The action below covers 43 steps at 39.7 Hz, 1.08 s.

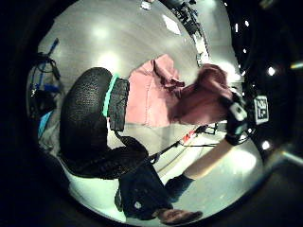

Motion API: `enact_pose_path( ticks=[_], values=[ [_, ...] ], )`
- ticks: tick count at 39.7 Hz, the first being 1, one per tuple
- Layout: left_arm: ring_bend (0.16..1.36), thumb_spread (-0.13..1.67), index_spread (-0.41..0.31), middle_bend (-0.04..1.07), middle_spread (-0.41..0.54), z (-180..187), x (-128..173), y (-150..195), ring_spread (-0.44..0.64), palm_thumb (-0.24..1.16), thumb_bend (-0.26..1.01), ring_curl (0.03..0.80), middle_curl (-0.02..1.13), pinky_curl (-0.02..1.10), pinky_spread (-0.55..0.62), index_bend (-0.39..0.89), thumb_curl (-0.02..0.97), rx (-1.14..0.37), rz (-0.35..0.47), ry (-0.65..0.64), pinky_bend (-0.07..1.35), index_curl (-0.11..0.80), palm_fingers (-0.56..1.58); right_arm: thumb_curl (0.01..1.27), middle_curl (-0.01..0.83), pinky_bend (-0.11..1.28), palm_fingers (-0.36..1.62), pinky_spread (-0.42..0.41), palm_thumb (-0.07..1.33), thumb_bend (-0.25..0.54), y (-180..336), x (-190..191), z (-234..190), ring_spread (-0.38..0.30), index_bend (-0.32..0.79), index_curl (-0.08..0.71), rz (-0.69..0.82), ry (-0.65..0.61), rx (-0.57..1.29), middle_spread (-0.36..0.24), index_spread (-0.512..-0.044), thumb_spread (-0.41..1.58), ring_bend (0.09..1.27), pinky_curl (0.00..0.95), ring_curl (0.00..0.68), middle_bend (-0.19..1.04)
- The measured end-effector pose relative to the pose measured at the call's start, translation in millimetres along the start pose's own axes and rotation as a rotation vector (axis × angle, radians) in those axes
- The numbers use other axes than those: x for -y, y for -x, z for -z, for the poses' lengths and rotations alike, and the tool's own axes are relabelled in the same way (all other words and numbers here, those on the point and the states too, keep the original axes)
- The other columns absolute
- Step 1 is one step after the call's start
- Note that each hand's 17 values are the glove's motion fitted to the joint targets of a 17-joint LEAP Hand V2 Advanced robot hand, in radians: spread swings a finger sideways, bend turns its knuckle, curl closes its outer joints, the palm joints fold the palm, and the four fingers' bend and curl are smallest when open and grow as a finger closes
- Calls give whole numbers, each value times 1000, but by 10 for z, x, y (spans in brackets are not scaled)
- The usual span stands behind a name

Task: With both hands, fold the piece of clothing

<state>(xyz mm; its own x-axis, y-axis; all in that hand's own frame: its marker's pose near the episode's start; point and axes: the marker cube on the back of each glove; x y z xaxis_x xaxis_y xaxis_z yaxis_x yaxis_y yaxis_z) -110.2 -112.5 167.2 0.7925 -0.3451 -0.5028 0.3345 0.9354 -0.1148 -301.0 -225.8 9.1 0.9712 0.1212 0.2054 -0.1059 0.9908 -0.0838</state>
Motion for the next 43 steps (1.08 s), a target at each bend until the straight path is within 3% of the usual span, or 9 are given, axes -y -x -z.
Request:
enact_pose_path(
  ticks=[6,11,15,20,30,35,43],
  values=[
    [664,1268,17,184,212,196,-33,114,307,304,5,312,307,358,200,157,286,-17,58,3,497,274,251,633,518,555,1318,-360,977,-33,730,-187,-751,-246,171,417,122,196,-118,-222,-231,380,681,393,469,391],
    [647,1279,14,180,201,245,23,260,296,320,-4,307,313,358,181,153,289,9,103,-7,485,282,265,641,513,562,1282,-364,964,-38,1072,-218,-1056,-253,124,401,191,278,46,-227,-235,428,705,393,472,378],
    [643,1278,13,177,196,296,88,350,289,333,-7,305,316,357,174,148,292,6,143,-17,475,287,274,625,504,591,1237,-349,943,-30,1107,-147,-902,-254,105,382,206,255,229,-206,-220,578,685,395,461,352],
    [643,1277,12,173,192,337,102,328,283,337,-11,305,317,358,170,144,294,-1,148,-31,469,290,278,607,502,589,1242,-330,939,-21,979,-136,-561,-242,105,363,236,152,309,-183,-200,705,680,394,456,354],
    [640,1277,11,174,182,293,75,152,274,343,-13,305,317,360,166,140,293,65,127,15,462,291,281,588,495,599,1225,-310,923,-25,374,-113,-155,-214,111,338,114,5,250,-157,-180,819,667,391,446,337],
    [641,1279,11,166,186,352,105,32,271,331,-16,306,315,363,167,141,292,114,115,15,467,293,279,581,491,602,1211,-300,921,-22,-18,-83,-167,-202,117,333,26,21,206,-139,-178,861,650,390,442,317],
    [645,1281,11,167,187,375,95,-59,277,327,-14,308,314,366,166,141,292,140,120,19,466,292,274,572,487,597,1201,-283,921,-22,-108,51,-375,-192,119,326,51,21,222,-127,-176,905,634,385,438,296]
  ],
)
